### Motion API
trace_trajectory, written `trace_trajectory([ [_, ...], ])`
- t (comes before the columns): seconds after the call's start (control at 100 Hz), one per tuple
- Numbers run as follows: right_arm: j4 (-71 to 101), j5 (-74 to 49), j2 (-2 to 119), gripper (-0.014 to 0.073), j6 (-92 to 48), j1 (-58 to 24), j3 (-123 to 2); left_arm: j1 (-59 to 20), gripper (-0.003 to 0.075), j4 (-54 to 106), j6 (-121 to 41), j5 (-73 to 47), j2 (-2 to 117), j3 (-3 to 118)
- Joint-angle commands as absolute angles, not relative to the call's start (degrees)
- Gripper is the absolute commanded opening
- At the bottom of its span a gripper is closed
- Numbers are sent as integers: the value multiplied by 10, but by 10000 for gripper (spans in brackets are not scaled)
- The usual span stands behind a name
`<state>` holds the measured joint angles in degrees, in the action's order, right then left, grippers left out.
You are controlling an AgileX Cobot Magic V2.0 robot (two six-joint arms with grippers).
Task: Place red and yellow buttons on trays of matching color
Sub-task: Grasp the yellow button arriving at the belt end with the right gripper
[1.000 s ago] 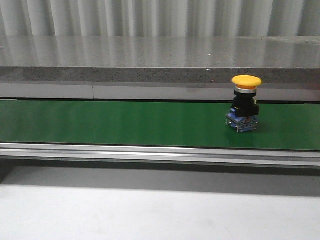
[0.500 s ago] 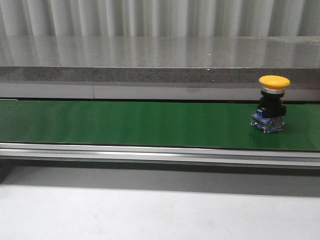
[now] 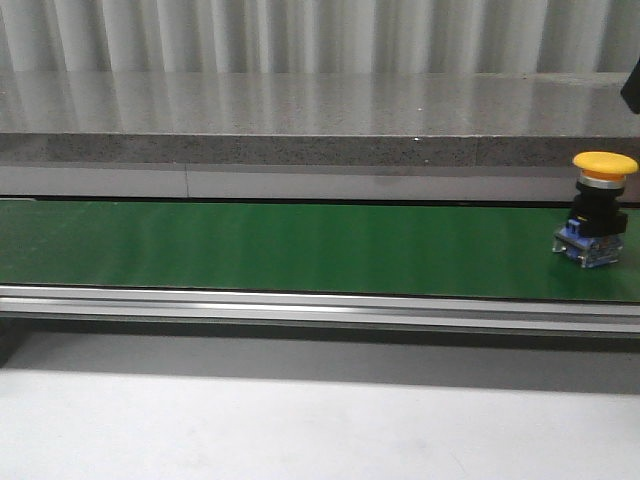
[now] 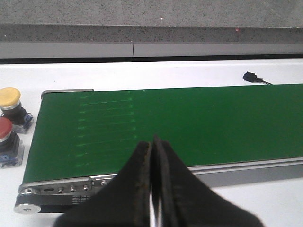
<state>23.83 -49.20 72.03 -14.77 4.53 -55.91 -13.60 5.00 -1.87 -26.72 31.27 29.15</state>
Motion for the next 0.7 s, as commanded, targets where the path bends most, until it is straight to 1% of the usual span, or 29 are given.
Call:
trace_trajectory([
  [0.0,248,-455,730,647,-163,44,-572,-142,-20,56,-18,-226,314,307],
  [0.24,248,-428,792,647,-181,44,-572,-142,-20,56,-18,-226,314,307],
  [0.31,246,-412,802,624,-182,44,-572,-142,-20,56,-18,-226,314,307],
  [0.36,243,-401,807,570,-182,44,-572,-142,-20,56,-18,-226,314,307],
  [0.41,243,-397,810,489,-182,44,-572,-142,-20,56,-18,-226,314,307],
  [0.48,243,-398,811,332,-182,44,-572,-142,-20,56,-18,-226,314,307],
  [0.55,243,-396,811,211,-182,44,-572,-142,-20,56,-18,-226,314,307],
  [0.62,240,-390,811,144,-182,44,-572,-142,-20,56,-18,-226,314,307],
  [0.69,239,-386,806,131,-182,44,-572,-142,-20,56,-18,-226,314,307],
])
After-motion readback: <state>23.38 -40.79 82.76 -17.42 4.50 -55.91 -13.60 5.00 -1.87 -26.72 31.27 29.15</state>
